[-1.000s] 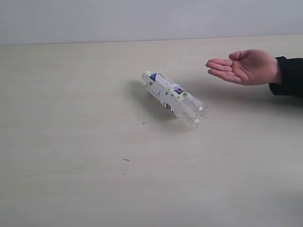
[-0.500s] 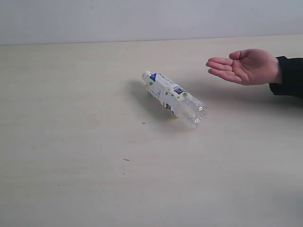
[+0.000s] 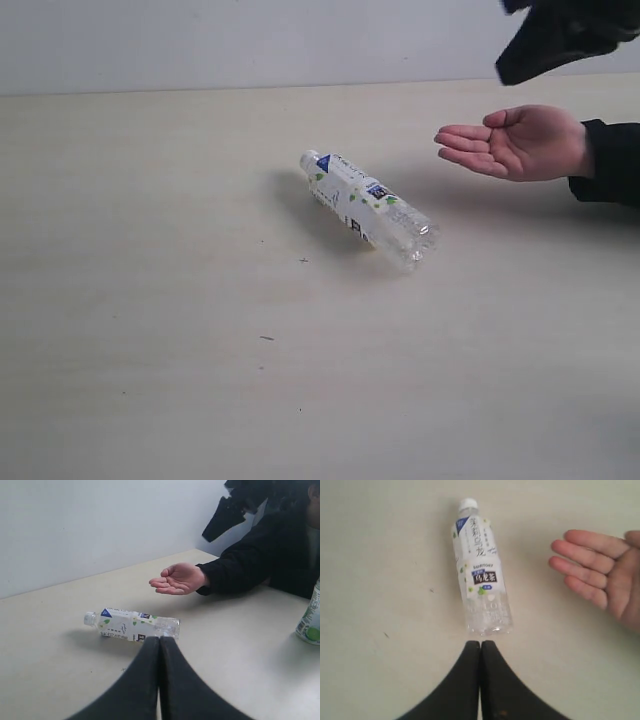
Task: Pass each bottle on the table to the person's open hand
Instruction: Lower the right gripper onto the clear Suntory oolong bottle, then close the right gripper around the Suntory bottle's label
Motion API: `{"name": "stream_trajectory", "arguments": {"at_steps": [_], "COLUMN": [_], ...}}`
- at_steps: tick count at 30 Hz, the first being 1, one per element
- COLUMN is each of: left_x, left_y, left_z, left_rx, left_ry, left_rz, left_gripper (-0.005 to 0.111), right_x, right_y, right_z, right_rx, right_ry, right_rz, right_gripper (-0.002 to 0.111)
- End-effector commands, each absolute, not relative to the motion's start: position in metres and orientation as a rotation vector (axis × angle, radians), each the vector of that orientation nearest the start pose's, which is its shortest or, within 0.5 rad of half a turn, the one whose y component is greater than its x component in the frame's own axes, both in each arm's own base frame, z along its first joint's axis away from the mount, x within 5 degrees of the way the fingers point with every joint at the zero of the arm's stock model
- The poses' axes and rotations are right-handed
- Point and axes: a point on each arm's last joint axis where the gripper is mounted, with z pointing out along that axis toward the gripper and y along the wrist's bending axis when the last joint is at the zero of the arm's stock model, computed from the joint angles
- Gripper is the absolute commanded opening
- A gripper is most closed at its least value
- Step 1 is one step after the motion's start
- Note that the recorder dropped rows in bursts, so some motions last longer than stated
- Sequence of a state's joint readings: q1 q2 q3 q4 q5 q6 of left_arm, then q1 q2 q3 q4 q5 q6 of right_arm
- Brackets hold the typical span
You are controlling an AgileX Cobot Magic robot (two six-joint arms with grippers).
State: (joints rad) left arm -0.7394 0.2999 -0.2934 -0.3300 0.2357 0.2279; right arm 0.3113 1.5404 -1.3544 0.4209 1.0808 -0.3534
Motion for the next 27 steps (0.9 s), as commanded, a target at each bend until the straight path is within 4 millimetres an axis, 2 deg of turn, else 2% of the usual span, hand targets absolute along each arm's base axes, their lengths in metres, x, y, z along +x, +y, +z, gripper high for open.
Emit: {"name": "stream_trajectory", "arguments": {"at_steps": [1, 3, 6, 9, 13, 15, 22, 27], "left_x": [0.054, 0.054, 0.054, 0.054, 0.054, 0.054, 0.054, 0.054], "left_y": [-0.058, -0.058, -0.058, -0.058, -0.058, -0.058, -0.058, -0.058], "left_z": [0.272, 0.272, 0.272, 0.272, 0.272, 0.272, 0.272, 0.272], "left_rx": [0.614, 0.614, 0.614, 0.614, 0.614, 0.614, 0.617, 0.617], "left_ry": [1.643, 1.643, 1.643, 1.643, 1.643, 1.643, 1.646, 1.646], "left_rz": [-0.671, -0.671, -0.671, -0.671, -0.671, -0.671, -0.671, -0.671], "left_gripper": [0.0, 0.0, 0.0, 0.0, 0.0, 0.0, 0.0, 0.0], "right_x": [0.304, 0.309, 0.319, 0.329, 0.336, 0.341, 0.357, 0.363], "right_y": [0.164, 0.177, 0.195, 0.209, 0.225, 0.231, 0.243, 0.243], "right_z": [0.298, 0.284, 0.263, 0.243, 0.217, 0.208, 0.188, 0.174], "right_rx": [-1.033, -1.127, -1.219, -1.277, -1.414, -1.395, -1.4, -1.416], "right_ry": [2.627, 2.629, 2.637, 2.648, 2.597, 2.566, 2.426, 2.426], "right_rz": [0.295, 0.287, 0.328, 0.361, 0.38, 0.411, 0.356, 0.312], "right_gripper": [0.0, 0.001, 0.011, 0.03, 0.081, 0.094, 0.096, 0.096]}}
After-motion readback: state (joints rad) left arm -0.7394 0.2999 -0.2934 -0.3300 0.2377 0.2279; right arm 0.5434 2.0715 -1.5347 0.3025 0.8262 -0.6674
